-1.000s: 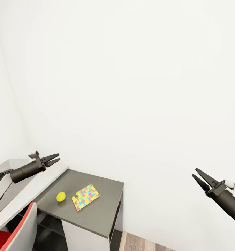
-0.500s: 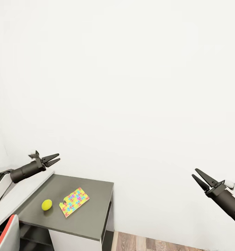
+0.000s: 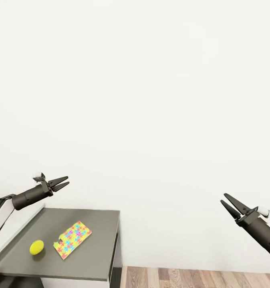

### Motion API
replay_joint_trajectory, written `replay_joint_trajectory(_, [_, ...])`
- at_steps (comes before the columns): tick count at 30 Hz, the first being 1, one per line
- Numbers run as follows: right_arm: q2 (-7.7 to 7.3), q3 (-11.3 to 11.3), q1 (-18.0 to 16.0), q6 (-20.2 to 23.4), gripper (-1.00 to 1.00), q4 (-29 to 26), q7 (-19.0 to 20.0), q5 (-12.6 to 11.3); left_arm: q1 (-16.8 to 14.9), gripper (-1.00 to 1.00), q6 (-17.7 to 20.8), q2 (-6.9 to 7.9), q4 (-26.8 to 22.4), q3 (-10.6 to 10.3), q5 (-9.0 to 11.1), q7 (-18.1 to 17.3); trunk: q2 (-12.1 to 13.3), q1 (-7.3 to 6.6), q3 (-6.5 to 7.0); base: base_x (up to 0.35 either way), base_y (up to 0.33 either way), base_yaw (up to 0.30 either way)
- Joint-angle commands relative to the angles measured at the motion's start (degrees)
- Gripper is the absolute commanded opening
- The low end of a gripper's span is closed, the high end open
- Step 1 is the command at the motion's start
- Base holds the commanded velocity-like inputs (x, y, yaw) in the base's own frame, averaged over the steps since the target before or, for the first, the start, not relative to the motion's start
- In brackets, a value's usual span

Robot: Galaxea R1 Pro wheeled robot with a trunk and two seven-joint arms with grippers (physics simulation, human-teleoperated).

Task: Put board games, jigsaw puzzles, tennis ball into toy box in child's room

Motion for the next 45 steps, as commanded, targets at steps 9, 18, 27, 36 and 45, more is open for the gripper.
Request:
replay_joint_trajectory(9, [0.03,0.25,-0.04,-2.05,1.0,-0.2,0.08,2.13,0.01,1.0,0.45,0.01,0.01,-0.1,0.29,-0.02,-0.04,0.02,-0.02,0.0,0.054,-0.199])
replay_joint_trajectory(18, [-0.02,3.85,-0.04,-3.41,1.0,-0.34,0.01,2.36,0.01,1.0,0.45,0.01,0.03,-0.17,0.29,0.0,-0.04,0.02,-0.02,0.0,0.09,-0.013])
replay_joint_trajectory(27, [0.02,4.48,-0.04,-3.63,1.0,-0.35,0.04,2.42,0.01,1.0,0.49,-0.06,0.01,-0.2,0.29,0.1,-0.04,0.02,-0.02,0.0,0.056,0.0])
replay_joint_trajectory(36, [-0.02,4.52,-0.08,-3.64,1.0,-0.35,-0.16,2.44,0.01,1.0,0.56,-0.06,0.09,-0.24,0.21,0.7,-0.04,0.02,-0.02,0.0,0.035,0.0])
replay_joint_trajectory(45, [-0.04,5.15,-0.12,-3.58,1.0,-0.35,-5.22,2.37,0.01,1.0,0.88,-0.37,0.1,-0.27,-0.93,6.25,-0.04,0.02,-0.02,0.0,0.001,0.0])
